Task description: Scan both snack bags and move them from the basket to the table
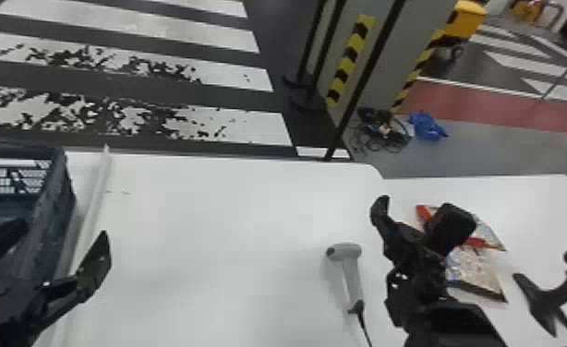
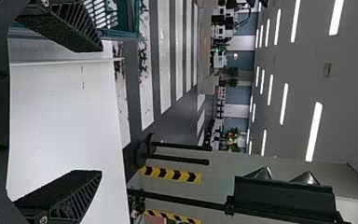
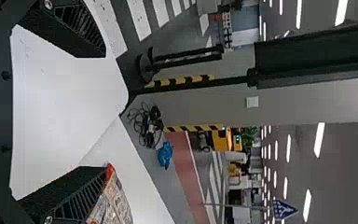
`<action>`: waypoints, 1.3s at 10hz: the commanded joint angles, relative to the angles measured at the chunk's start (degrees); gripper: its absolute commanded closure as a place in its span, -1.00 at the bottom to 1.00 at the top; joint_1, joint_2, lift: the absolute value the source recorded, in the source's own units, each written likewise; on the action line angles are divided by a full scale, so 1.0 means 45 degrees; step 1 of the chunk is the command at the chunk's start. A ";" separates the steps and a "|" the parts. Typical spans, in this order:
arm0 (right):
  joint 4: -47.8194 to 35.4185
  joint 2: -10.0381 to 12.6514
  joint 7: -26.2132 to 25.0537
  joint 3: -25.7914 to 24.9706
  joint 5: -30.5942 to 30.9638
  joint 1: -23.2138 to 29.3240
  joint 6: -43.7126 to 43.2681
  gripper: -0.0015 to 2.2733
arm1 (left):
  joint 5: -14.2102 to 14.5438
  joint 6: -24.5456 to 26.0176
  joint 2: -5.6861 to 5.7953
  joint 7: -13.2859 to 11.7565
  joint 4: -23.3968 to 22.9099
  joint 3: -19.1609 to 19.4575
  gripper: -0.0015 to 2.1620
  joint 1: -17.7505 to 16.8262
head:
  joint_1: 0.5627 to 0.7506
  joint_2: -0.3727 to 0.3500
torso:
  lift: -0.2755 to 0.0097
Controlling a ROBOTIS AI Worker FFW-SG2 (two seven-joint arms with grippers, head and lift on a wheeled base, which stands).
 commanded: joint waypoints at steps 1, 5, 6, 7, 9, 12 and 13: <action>-0.1061 0.0322 0.0003 0.1126 0.0778 0.0869 -0.0424 -0.95 | -0.0004 -0.0024 -0.0001 0.0079 -0.0048 0.0011 -0.95 0.0019 | 0.41 -0.94 | 0.24; -0.3171 0.0576 0.0003 0.3548 0.3043 0.2432 -0.0463 -0.95 | -0.0356 -0.0102 -0.0157 0.0372 -0.0029 0.0363 -0.95 0.0312 | 0.41 -0.57 | 0.24; -0.3425 0.0596 0.0003 0.4251 0.3727 0.2686 -0.0463 -0.95 | -0.0356 -0.0141 -0.0255 0.0430 -0.0087 0.0715 -0.95 0.0566 | 0.41 -0.46 | 0.24; -0.3639 0.0576 0.0081 0.4798 0.4078 0.2939 -0.0463 -0.95 | -0.0356 -0.0376 -0.0333 0.0489 -0.0224 0.1105 -0.95 0.0957 | 0.41 -0.33 | 0.24; -0.3893 0.0537 0.0198 0.5657 0.4742 0.3428 -0.0463 -0.95 | -0.0356 -0.0610 -0.0508 0.0528 -0.0732 0.1730 -0.95 0.1777 | 0.41 -0.10 | 0.24; -0.4382 0.0420 0.0198 0.5970 0.5074 0.4697 -0.0580 -0.95 | -0.0336 -0.0610 -0.0547 0.0528 -0.1689 0.2355 -0.95 0.3457 | 0.41 0.17 | 0.24; -0.4479 0.0303 0.0179 0.5950 0.5094 0.5342 -0.1244 -0.95 | -0.0336 -0.0610 -0.0547 0.0528 -0.1943 0.2355 -0.95 0.4043 | 0.41 0.19 | 0.24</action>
